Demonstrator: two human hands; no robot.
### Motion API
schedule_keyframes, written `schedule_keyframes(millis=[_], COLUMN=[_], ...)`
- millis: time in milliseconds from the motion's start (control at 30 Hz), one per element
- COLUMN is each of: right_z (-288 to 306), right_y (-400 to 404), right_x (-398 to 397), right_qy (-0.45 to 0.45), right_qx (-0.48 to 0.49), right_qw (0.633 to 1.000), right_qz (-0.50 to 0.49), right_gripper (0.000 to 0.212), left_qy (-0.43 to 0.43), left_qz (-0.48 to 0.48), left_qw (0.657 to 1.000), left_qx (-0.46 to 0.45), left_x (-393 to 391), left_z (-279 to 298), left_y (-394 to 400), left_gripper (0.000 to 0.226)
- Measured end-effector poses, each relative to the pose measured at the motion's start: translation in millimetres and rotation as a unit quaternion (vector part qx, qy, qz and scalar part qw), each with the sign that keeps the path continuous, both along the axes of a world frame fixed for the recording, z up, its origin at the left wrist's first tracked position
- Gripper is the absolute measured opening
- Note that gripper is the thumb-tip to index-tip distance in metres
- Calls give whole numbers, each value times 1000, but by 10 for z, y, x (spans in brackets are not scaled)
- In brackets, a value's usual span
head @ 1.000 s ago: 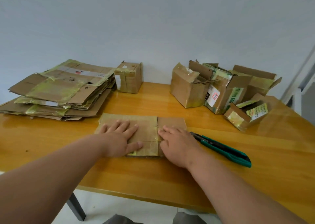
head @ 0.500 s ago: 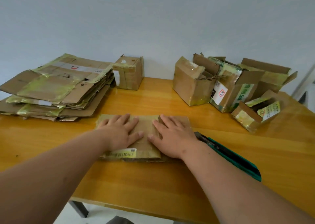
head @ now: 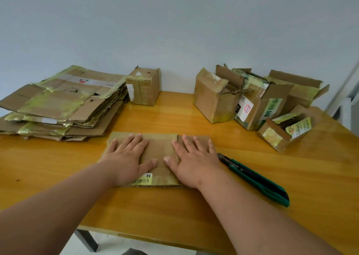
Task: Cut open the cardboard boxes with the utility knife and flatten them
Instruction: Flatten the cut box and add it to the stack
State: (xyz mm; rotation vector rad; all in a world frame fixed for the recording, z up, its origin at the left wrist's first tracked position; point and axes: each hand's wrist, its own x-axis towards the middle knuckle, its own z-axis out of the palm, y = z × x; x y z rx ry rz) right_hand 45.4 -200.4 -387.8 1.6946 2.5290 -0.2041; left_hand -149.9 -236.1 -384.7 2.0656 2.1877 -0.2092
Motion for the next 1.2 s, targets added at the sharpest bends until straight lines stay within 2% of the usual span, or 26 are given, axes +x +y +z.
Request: schedule_keyframes(millis=[167,367,500,600,700,767,867,967,1033,1200], right_z=[-1,14,6,5,0,0,-4,-27,-41,20], right_y=[-143,-226,-314,-376,-439,-479,-520,-545,-557,-536], right_x=[7,122,187,208,213,211,206,204,204,240], right_qy=[28,19,21,26,31,35,39,50,57,97], right_qx=[-6,-44,-52,-50,-45,-41,-32,-21,-12,-15], right_qw=[999,999,998,998,999,999,999,998,998,995], right_qz=[-45,-5,4,6,1,-6,-17,-23,-23,-23], right_gripper=[72,75,75,76,76,75,74,74,73,72], left_qy=[-18,-40,-69,-109,-144,-136,-110,-177,-210,-216], left_qz=[19,23,27,69,168,220,233,248,252,228], left_qw=[1000,999,997,991,973,964,965,950,941,940], left_qx=[10,17,25,36,63,56,51,73,86,131], left_x=[61,55,32,-8,-42,-62,-80,-77,-52,-81], left_z=[-3,-6,10,57,127,168,206,287,366,471], left_y=[-58,-134,-178,-213,-308,-379,-429,-438,-465,-496], left_gripper=[89,85,68,55,67,81,85,86,82,51])
